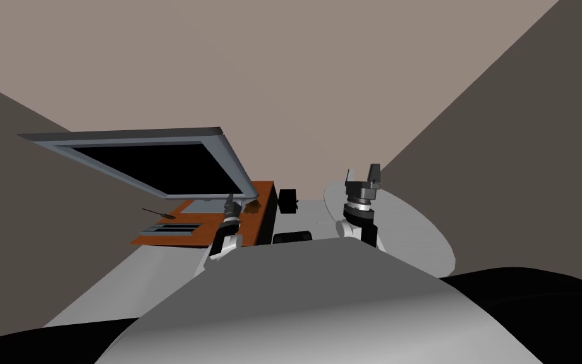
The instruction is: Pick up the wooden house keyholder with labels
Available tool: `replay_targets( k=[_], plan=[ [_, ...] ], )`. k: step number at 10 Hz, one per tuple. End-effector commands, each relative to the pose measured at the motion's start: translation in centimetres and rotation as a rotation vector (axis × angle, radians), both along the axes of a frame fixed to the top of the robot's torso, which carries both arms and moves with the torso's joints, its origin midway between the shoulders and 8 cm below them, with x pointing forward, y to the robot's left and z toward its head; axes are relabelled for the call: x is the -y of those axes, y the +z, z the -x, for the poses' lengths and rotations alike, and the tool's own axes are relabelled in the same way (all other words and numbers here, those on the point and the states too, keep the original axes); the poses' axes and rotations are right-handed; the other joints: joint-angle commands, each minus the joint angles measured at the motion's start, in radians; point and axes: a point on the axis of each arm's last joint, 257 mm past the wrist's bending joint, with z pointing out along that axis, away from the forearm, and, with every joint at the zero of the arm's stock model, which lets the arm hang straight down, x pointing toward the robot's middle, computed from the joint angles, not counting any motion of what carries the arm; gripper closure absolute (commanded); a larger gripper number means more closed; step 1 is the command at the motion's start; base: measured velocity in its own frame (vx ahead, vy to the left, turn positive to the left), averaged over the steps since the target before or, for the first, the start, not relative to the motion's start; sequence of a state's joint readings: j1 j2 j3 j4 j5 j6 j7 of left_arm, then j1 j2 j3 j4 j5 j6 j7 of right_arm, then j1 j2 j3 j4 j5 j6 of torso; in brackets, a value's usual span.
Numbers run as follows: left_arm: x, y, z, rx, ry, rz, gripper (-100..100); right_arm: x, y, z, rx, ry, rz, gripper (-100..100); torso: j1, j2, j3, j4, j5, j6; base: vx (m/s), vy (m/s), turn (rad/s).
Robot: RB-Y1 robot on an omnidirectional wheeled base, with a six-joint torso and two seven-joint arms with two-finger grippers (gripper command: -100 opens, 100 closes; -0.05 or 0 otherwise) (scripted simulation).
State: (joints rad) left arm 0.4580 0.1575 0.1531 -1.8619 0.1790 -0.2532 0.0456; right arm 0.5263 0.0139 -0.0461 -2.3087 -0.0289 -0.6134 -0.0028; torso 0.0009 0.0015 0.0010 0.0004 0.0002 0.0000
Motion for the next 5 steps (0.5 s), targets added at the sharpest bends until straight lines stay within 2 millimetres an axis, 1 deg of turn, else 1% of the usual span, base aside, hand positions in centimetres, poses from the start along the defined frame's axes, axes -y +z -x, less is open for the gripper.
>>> replay_targets(
  k=[1,2,3,4,5],
  plan=[
    [-1.4,-2.2,0.1,-0.06,0.023,0.039,-100,0.0,0.0,0.0,0.0,0.0,0.0,0,0.0,0.0,0.0,0.0,0.0,0.0,-0.017,0.009,0.008],
    [-1.4,-2.4,0.1,-0.069,0.024,0.041,-100,0.0,0.0,0.0,0.0,0.0,0.0,0,0.0,0.0,0.0,0.0,0.0,0.0,-0.012,0.006,0.004],
    [-2.4,-4.6,0.3,-0.122,0.044,0.075,-100,0.0,0.0,0.0,0.0,0.0,0.0,0,-0.001,-0.001,0.0,0.0,0.0,0.0,-0.01,0.006,0.004],
    [-2.4,-4.6,0.3,-0.122,0.044,0.075,-100,0.0,0.0,0.0,0.0,0.0,0.0,0,0.0,-0.001,-0.001,0.0,0.0,0.0,-0.007,0.006,0.004],
    [-3.3,-6.8,0.5,-0.175,0.063,0.109,-100,0.0,0.0,0.0,0.0,0.0,0.0,0,0.0,-0.001,-0.001,0.0,0.0,0.0,-0.004,0.009,0.007]
  ],
)
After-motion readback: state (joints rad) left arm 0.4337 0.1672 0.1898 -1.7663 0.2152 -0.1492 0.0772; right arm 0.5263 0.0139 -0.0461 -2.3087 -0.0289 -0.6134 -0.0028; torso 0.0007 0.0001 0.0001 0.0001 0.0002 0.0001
